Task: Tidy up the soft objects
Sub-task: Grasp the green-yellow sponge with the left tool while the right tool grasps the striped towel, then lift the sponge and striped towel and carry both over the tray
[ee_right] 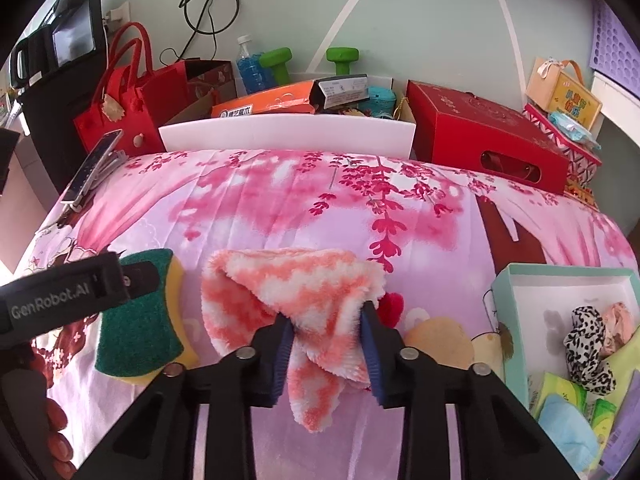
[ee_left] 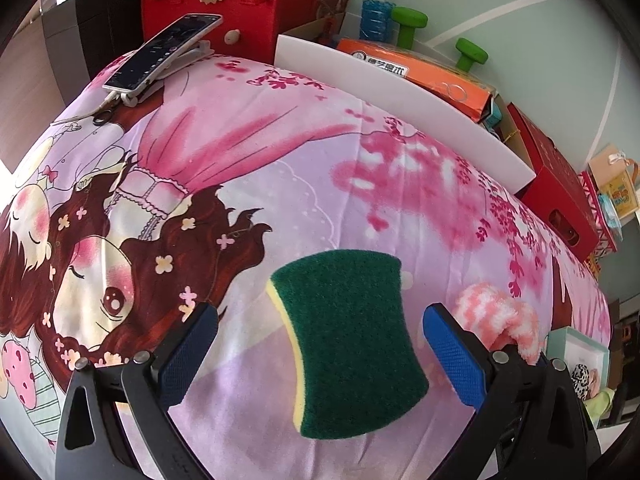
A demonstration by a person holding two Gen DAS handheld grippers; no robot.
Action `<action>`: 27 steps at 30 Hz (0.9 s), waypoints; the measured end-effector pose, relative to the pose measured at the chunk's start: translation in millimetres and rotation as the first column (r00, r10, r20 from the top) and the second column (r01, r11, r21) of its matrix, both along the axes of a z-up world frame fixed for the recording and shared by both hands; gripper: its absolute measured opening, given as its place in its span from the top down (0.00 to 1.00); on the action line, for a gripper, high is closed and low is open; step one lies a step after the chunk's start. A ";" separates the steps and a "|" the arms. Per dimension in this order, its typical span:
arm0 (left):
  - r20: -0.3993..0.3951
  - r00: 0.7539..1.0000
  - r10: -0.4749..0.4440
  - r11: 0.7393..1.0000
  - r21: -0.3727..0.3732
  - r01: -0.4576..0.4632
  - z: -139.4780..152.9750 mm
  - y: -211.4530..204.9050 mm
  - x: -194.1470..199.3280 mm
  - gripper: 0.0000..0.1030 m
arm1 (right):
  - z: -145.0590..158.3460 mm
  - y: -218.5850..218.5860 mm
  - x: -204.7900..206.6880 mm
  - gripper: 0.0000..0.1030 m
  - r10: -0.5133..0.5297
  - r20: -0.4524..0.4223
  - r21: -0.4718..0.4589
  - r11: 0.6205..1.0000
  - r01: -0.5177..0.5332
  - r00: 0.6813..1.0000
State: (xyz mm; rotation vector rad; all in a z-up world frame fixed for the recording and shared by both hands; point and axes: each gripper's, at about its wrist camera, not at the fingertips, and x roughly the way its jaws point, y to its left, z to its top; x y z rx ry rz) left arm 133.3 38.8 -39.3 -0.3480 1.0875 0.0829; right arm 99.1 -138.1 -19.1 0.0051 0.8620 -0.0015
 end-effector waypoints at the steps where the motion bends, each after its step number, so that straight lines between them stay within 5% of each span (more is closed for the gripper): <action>1: -0.003 1.000 -0.003 1.000 0.002 0.003 -0.7 -1.2 0.4 0.01 | 0.2 -0.4 -0.2 0.70 0.000 0.000 0.004 1.000 0.000 1.000; 15: -0.059 0.998 -0.013 0.999 0.040 0.015 -10.9 -8.6 1.5 0.02 | 8.1 -18.6 -6.1 0.84 -0.035 0.044 0.121 0.992 0.029 0.998; 23: -0.052 0.998 -0.040 0.999 -0.017 0.040 -10.7 -13.1 -0.8 0.30 | 30.7 -24.5 -15.8 0.85 -0.044 0.116 0.138 0.990 0.028 0.992; 27: -0.046 0.997 -0.061 0.998 -0.035 0.059 -9.2 -16.6 -1.0 0.35 | 45.2 -27.7 -21.6 0.85 -0.052 0.159 0.141 0.990 0.030 0.986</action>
